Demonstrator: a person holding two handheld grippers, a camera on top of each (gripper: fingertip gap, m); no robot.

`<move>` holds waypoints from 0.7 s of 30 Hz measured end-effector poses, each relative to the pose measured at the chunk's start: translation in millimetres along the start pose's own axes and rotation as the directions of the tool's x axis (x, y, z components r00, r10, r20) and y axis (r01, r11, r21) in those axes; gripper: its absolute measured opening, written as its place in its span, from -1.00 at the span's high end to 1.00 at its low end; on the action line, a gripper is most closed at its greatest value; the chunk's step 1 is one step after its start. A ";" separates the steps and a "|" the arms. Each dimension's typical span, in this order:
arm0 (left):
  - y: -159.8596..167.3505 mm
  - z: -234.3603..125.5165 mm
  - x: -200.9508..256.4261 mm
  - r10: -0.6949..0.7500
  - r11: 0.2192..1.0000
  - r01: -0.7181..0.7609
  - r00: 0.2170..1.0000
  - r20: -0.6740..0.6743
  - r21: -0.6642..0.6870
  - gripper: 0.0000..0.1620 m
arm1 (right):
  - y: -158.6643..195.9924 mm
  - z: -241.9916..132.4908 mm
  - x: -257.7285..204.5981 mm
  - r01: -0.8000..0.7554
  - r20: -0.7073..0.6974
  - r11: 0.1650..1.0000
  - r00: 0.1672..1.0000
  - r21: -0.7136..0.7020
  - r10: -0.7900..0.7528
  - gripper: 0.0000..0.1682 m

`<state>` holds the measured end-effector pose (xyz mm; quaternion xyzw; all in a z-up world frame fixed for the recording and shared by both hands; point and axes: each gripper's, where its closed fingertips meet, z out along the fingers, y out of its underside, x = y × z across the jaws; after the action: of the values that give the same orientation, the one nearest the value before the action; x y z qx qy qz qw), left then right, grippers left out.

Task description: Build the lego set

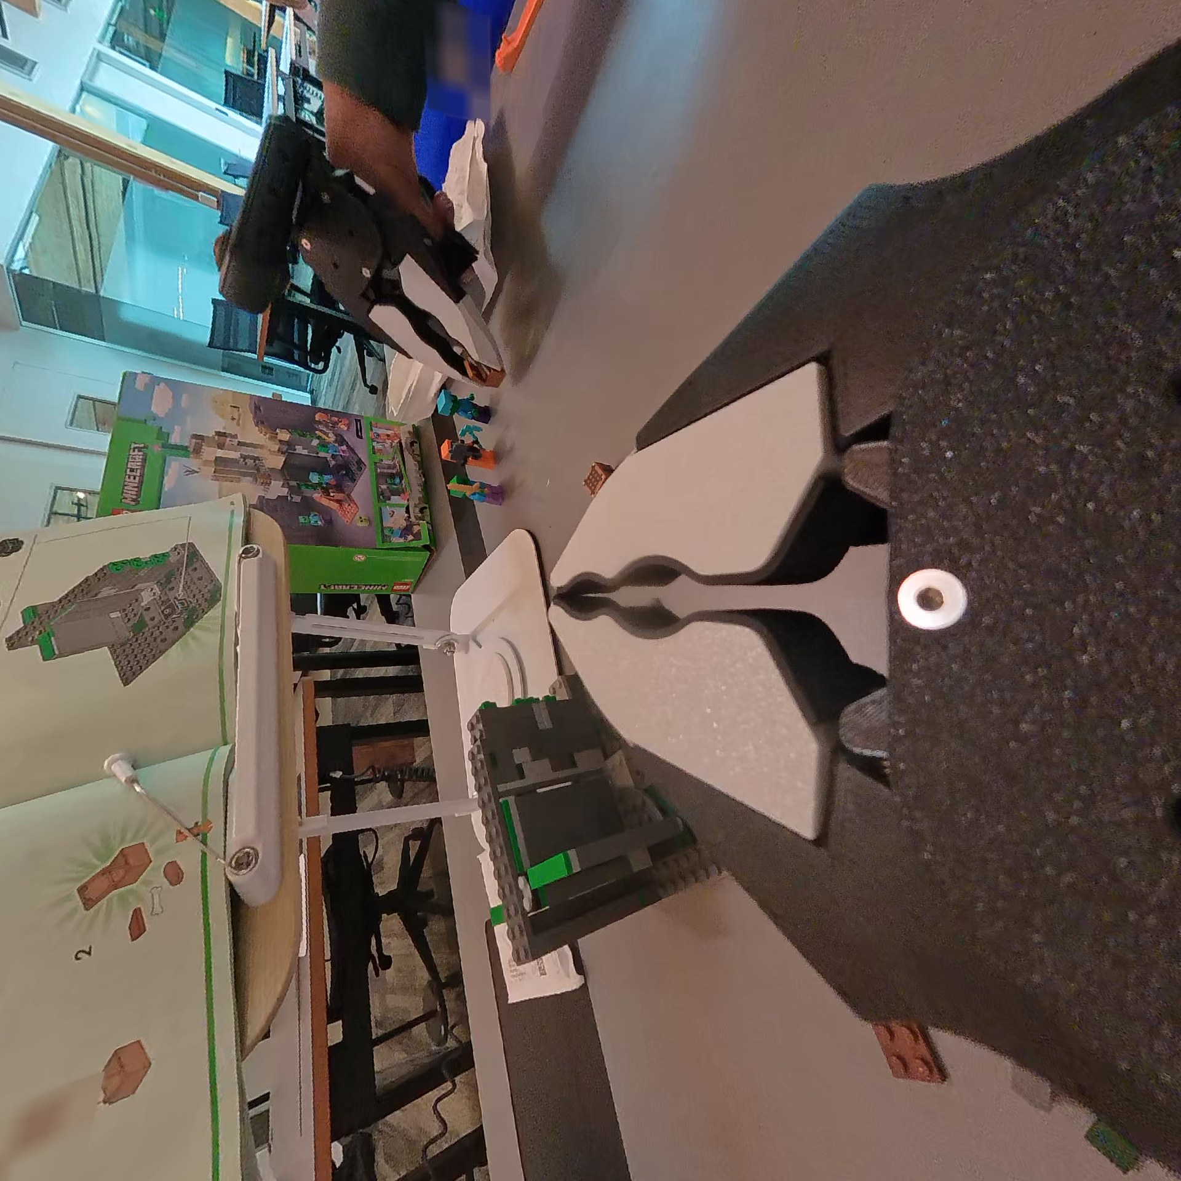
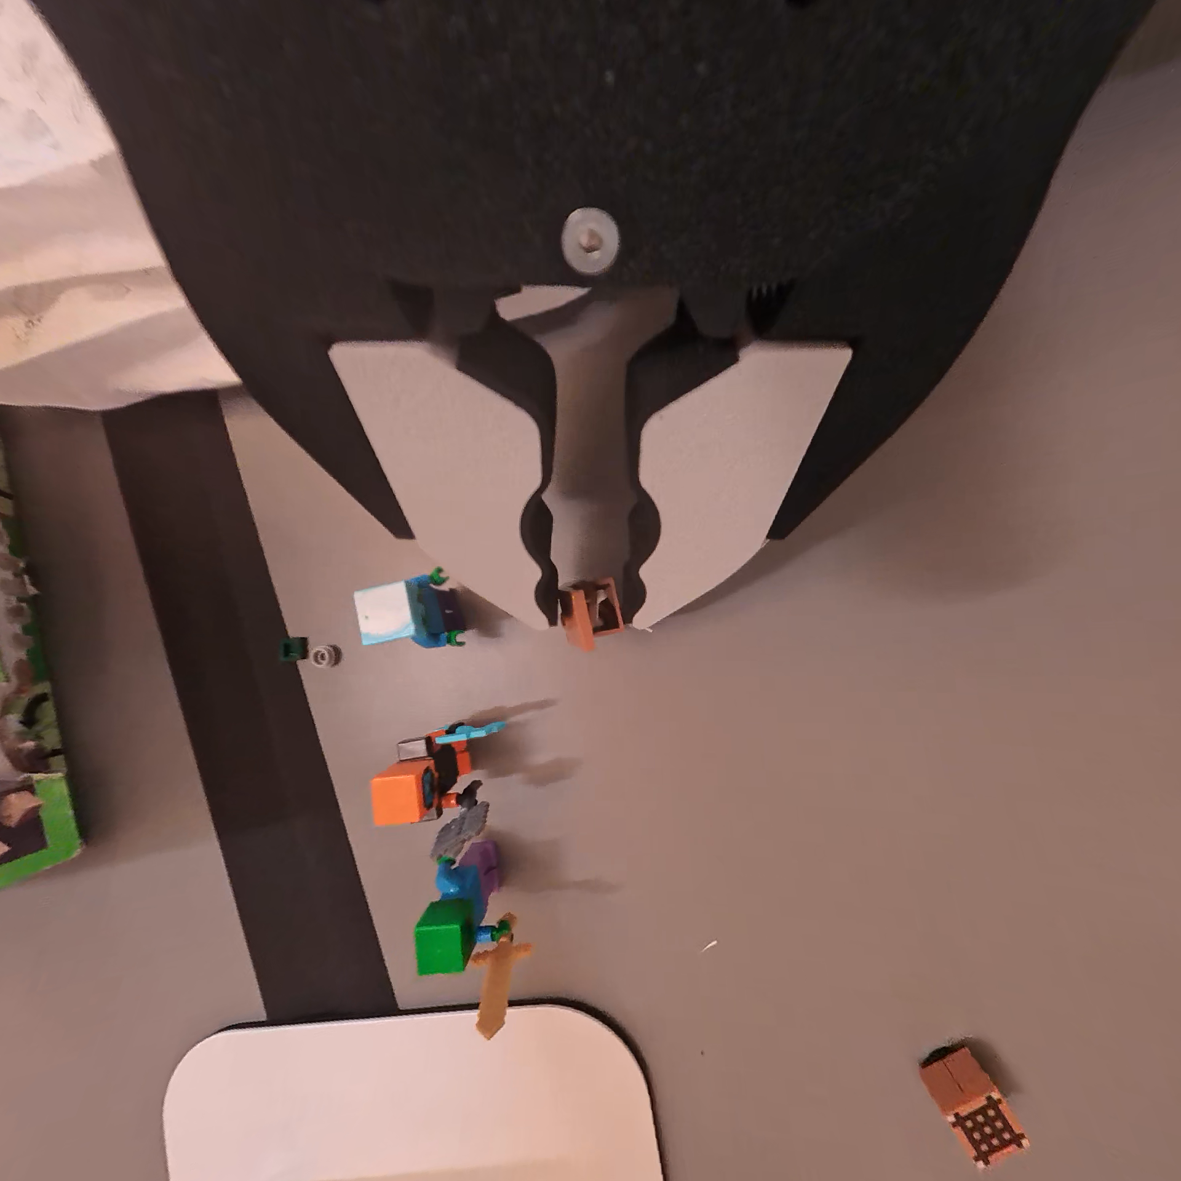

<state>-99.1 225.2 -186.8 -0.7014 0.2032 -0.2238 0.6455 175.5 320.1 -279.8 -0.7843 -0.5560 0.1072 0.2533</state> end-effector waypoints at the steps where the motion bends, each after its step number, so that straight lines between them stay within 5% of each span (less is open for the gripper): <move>1: -0.2 -0.1 0.0 0.000 1.000 0.000 1.000 0.000 0.000 1.00 | 1.2 2.4 0.8 0.004 0.003 1.000 1.000 -0.006 -0.004 0.78; 12: 2.0 0.9 0.1 -0.007 1.000 0.007 1.000 -0.008 -0.010 1.00 | 2.4 0.7 6.0 0.001 -0.009 1.000 1.000 0.015 -0.001 0.64; 16: 1.9 1.3 -0.3 -0.008 1.000 0.008 1.000 -0.007 -0.010 1.00 | -47.4 -20.1 -19.6 0.093 -0.008 0.986 0.996 0.136 -0.093 0.66; 21: 3.5 3.1 1.7 -0.014 1.000 0.014 1.000 -0.020 -0.017 1.00 | -93.6 16.5 -83.6 0.282 0.096 0.954 0.952 0.103 -0.291 0.66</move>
<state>-95.9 226.4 -190.4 -0.7060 0.2065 -0.2335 0.6359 61.5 270.9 -254.9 -0.6762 -0.6718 0.1370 0.2696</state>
